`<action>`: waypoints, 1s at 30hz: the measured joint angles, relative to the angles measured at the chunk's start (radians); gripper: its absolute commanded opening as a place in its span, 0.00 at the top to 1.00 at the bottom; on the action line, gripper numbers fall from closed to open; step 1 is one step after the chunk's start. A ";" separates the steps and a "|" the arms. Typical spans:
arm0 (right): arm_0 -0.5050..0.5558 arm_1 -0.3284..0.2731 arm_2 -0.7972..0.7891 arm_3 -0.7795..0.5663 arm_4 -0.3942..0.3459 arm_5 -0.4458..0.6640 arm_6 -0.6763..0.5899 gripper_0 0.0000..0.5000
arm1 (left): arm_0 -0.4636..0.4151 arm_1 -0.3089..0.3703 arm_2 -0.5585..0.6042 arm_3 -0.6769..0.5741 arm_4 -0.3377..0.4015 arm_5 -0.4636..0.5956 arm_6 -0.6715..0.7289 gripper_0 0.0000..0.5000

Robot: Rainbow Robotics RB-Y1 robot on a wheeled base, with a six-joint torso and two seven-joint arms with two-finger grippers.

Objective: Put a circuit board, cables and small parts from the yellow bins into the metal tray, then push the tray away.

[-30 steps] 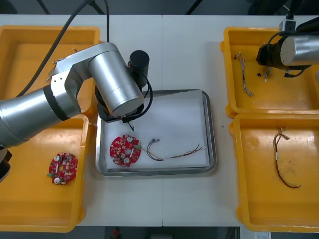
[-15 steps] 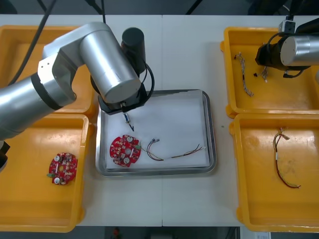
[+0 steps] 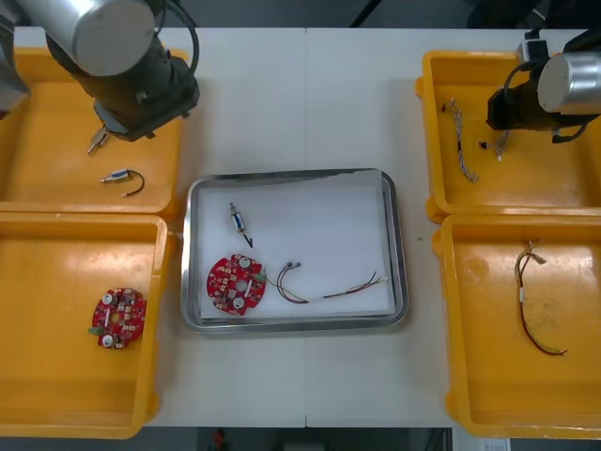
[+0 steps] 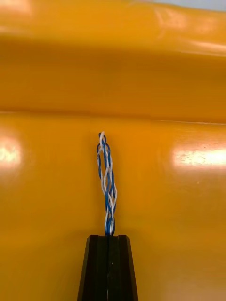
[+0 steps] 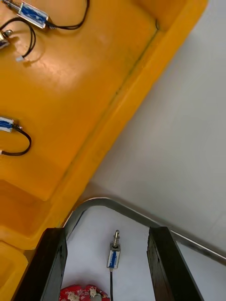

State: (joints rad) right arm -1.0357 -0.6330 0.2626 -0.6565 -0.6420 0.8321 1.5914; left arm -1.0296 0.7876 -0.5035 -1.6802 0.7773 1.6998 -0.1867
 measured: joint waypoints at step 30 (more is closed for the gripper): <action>0.081 -0.100 -0.230 -0.608 -0.050 0.893 0.256 1.00 | -0.035 0.130 0.107 0.541 0.227 -0.255 0.100 0.00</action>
State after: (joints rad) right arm -0.9551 -0.7330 0.0325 -1.2647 -0.6920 1.7252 1.8472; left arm -1.0649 0.9178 -0.3969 -1.1393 1.0047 1.4445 -0.0870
